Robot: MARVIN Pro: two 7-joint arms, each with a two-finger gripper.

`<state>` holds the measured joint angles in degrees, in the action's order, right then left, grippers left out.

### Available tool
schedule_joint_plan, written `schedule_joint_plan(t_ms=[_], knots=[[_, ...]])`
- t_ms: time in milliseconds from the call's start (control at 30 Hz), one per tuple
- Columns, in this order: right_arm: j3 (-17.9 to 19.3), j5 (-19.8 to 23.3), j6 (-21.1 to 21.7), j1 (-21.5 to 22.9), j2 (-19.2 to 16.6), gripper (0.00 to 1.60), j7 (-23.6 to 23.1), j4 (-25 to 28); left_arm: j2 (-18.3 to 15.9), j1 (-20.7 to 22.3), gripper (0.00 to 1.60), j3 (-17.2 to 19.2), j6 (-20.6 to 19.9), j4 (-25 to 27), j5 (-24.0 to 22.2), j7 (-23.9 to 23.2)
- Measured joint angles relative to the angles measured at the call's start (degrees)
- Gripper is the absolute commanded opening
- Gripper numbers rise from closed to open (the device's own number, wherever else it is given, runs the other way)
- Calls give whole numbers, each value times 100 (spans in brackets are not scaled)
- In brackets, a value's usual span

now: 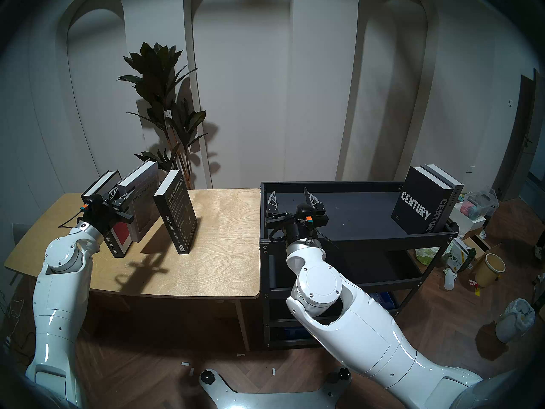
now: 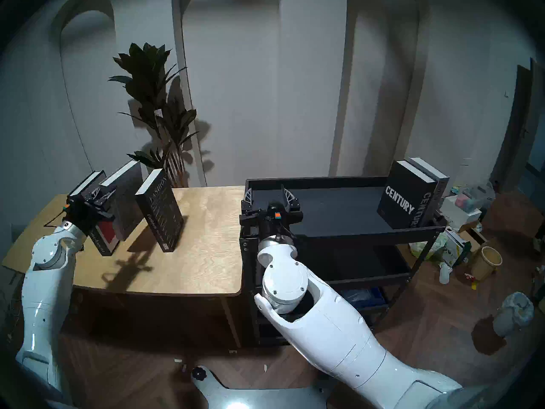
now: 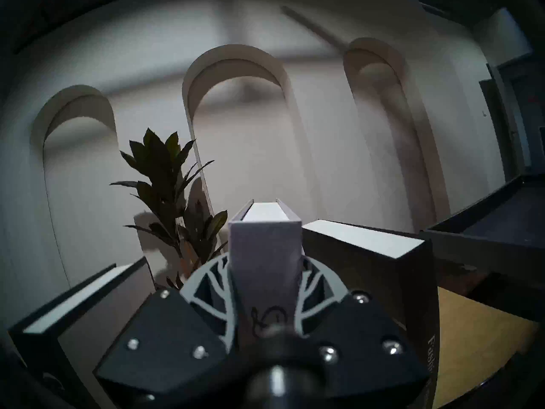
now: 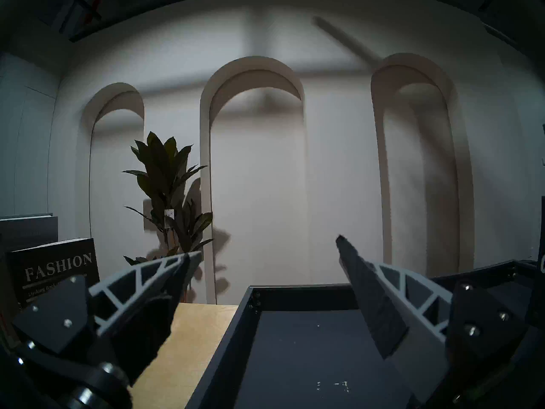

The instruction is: Move the books from the display table onto the shelf, standing them upright with spines facing out and tallest at one end

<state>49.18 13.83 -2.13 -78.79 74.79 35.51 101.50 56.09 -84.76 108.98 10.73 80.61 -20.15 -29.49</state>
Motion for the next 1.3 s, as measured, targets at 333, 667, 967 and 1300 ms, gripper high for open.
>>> schedule_joint_plan(t_ms=[333, 667, 967, 1300], knots=[[0, 0, 0, 0, 0, 160, 0, -2, -52, 80, 0, 200, -337, 641, -22, 178], [0, 0, 0, 1, 0, 160, 0, -4, -91, 209, 0, 344, -681, 1385, -229, 252], [0, 0, 0, 1, 0, 160, -1, -5, -161, 387, 0, 368, -974, 2043, -349, 334], [0, 0, 0, 3, 0, 160, -1, -10, -210, 846, 0, 203, -1341, 2770, -818, 461]])
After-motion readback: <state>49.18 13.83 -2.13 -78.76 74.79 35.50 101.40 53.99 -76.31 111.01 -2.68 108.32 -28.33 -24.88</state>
